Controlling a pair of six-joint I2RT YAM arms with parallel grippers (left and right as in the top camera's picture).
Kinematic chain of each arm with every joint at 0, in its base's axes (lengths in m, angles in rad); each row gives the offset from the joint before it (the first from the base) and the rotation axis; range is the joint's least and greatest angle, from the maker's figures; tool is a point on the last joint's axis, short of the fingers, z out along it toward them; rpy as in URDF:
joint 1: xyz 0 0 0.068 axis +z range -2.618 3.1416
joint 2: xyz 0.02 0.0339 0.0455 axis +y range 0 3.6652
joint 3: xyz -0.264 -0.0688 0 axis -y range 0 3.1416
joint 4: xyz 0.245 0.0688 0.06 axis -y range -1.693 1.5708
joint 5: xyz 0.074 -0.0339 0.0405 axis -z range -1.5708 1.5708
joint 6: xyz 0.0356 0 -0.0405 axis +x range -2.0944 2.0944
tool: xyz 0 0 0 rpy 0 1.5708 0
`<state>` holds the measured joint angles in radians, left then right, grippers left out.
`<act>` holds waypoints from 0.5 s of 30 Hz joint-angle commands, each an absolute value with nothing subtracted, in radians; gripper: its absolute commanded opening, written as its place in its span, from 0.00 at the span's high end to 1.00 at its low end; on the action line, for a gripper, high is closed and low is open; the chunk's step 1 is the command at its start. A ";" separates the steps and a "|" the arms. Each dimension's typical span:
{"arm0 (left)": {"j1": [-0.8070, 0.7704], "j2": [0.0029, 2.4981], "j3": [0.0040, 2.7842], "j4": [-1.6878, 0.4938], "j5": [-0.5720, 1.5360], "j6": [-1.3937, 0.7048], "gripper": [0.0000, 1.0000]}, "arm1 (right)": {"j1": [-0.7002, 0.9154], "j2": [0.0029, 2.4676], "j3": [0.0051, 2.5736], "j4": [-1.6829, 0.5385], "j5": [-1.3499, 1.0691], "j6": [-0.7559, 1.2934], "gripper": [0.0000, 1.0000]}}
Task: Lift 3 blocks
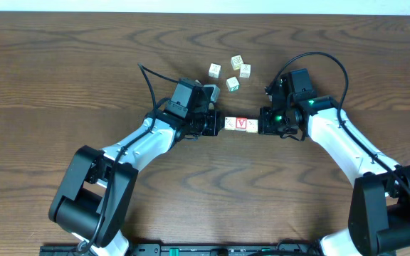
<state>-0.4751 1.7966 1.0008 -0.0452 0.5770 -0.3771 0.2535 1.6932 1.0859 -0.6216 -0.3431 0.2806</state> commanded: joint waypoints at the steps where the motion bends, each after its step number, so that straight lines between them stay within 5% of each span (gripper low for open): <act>1: -0.551 1.744 1.066 -0.016 0.768 -0.364 0.93 | 0.325 1.692 1.100 -0.604 -0.638 0.265 0.99; 15: -0.551 1.743 1.066 -0.016 0.768 -0.364 0.93 | 0.325 1.692 1.100 -0.606 -0.641 0.282 0.99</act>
<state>-0.4751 1.7763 1.0012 -0.0467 0.5789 -0.3695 0.2535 1.6932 1.0859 -0.6220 -0.3389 0.2813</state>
